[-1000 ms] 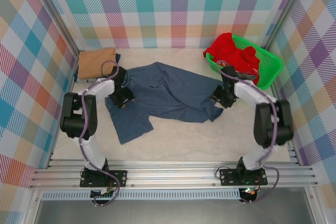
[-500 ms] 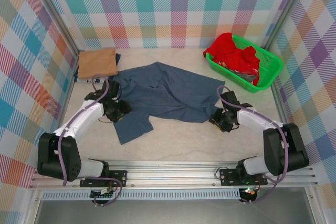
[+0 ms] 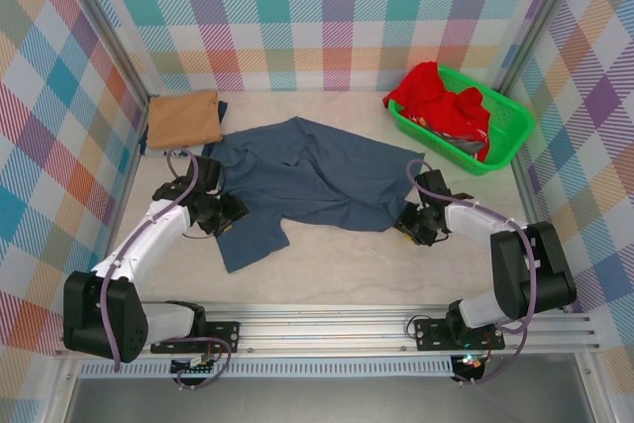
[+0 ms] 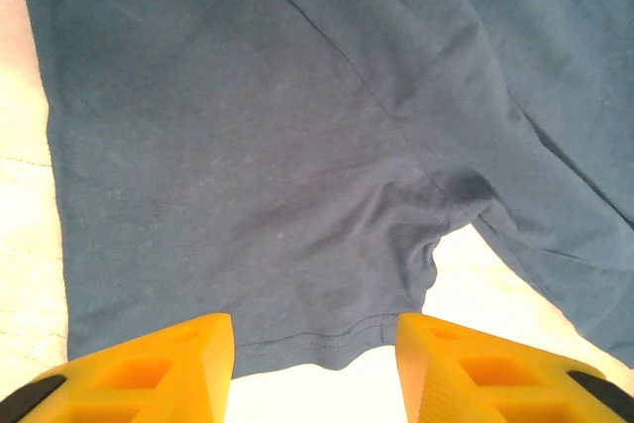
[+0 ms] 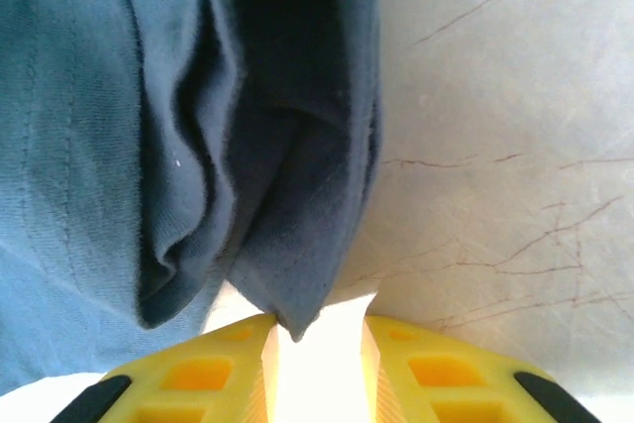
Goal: Fold and stack the t-shirts
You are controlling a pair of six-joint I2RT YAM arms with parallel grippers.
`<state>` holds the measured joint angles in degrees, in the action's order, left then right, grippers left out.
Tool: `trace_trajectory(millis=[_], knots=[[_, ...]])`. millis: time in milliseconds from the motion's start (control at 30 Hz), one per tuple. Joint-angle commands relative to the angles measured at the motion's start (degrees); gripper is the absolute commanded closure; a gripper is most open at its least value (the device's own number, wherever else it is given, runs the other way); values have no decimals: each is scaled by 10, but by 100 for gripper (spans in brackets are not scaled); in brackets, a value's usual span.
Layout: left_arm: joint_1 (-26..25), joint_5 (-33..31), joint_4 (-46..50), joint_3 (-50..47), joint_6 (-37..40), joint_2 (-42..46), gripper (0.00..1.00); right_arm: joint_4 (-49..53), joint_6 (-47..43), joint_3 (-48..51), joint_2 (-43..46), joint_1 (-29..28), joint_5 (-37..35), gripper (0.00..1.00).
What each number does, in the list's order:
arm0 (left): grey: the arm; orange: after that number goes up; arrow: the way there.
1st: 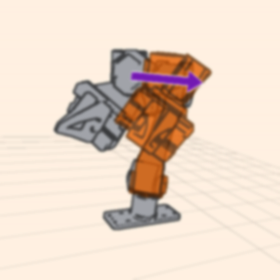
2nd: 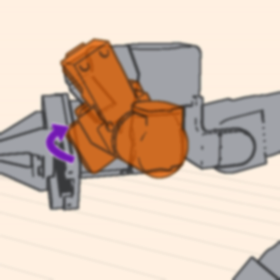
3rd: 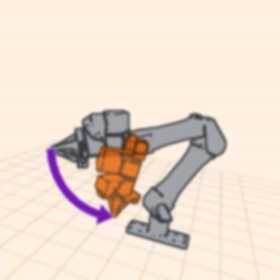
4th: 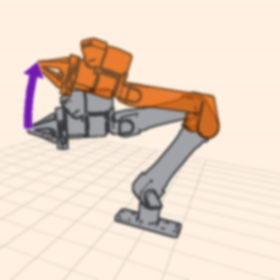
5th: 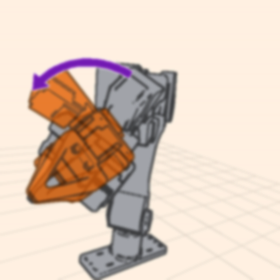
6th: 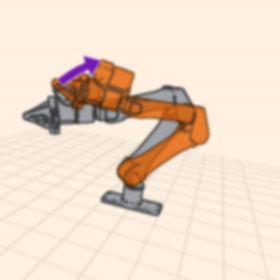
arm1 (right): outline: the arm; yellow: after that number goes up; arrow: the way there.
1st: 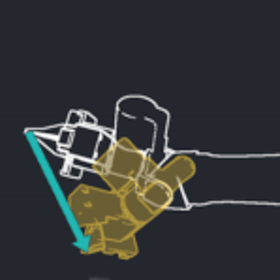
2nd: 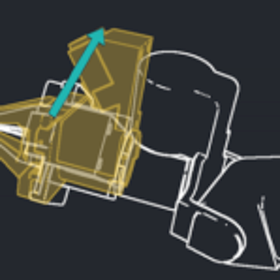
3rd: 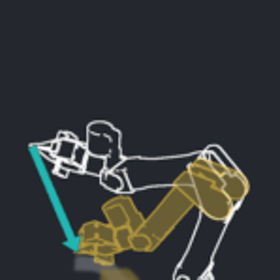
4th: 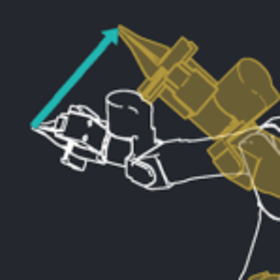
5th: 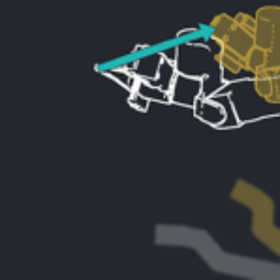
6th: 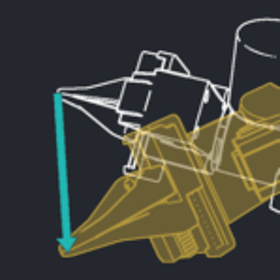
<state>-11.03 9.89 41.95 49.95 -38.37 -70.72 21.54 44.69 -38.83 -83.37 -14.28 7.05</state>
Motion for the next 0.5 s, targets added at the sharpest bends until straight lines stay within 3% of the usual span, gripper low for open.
trace_trajectory(millis=[0,167,467], knots=[[0,15,9,-2,-1,24,53,-60,-50,-41,-18,4,-3,72],[0,13,23,-20,7,41,52,-35,-78,-79,-45,4,8,73],[0,12,31,-23,4,61,53,-14,-55,-55,-36,4,-10,90]])
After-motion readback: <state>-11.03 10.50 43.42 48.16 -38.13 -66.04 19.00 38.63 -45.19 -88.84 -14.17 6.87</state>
